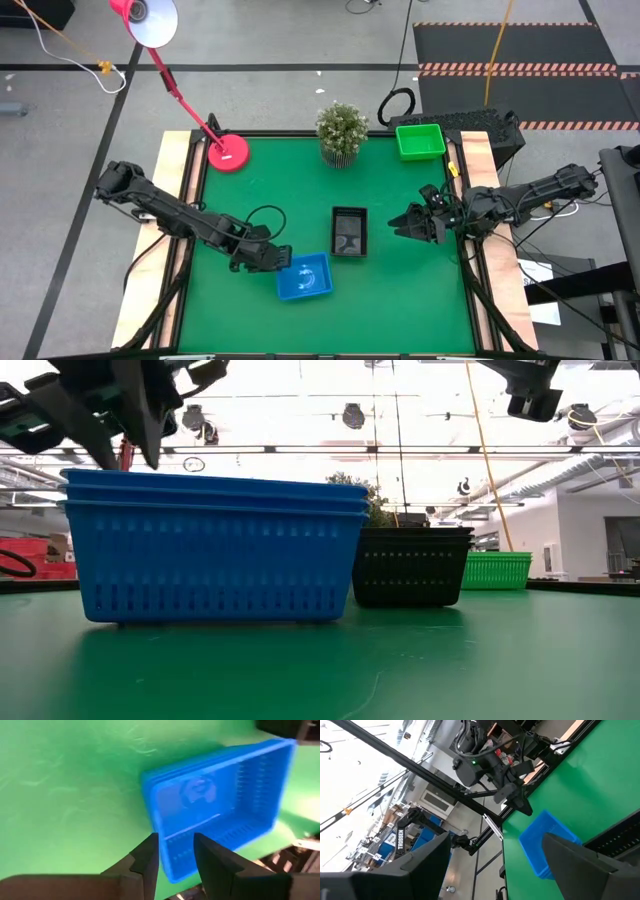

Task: Stack baskets by color
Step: Stack the right blue bin on the left stacked blue bins

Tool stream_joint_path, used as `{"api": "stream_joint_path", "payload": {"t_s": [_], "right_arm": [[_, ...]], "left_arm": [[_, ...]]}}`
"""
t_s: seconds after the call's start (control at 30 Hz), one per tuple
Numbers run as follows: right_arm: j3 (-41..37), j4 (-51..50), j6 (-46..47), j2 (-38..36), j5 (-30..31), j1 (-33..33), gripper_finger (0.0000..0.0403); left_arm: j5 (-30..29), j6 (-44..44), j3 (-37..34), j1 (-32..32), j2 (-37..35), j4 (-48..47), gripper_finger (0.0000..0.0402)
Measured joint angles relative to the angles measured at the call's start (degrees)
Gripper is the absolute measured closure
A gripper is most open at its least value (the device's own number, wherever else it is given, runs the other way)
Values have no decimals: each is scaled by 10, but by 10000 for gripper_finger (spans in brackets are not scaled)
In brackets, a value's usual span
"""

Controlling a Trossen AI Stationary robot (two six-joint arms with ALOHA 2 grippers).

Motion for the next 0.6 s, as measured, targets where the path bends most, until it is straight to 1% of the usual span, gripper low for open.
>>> {"api": "stream_joint_path", "payload": {"t_s": [0.13, 0.2, 0.33, 0.4, 0.47, 0.53, 0.6], "right_arm": [[0, -1, 0, 0, 0, 0, 99], [0, 0, -3, 0, 0, 0, 99], [0, 7, -35, 0, -1, 0, 104], [0, 11, -55, -3, -2, 0, 114], [0, 17, -79, -7, -2, 0, 128], [0, 18, -108, -11, -2, 0, 147], [0, 20, -142, -15, -2, 0, 169]], "left_arm": [[-2, 44, 0, 6, -1, -3, 283], [-10, 68, 0, 9, -1, 14, 291], [-90, 135, 9, 5, -9, 63, 314], [-139, 202, 22, -3, -9, 98, 331], [-175, 281, 36, -13, -9, 129, 351], [-180, 362, 44, -22, -9, 204, 372], [-166, 426, 44, -31, -4, 269, 392]]}}
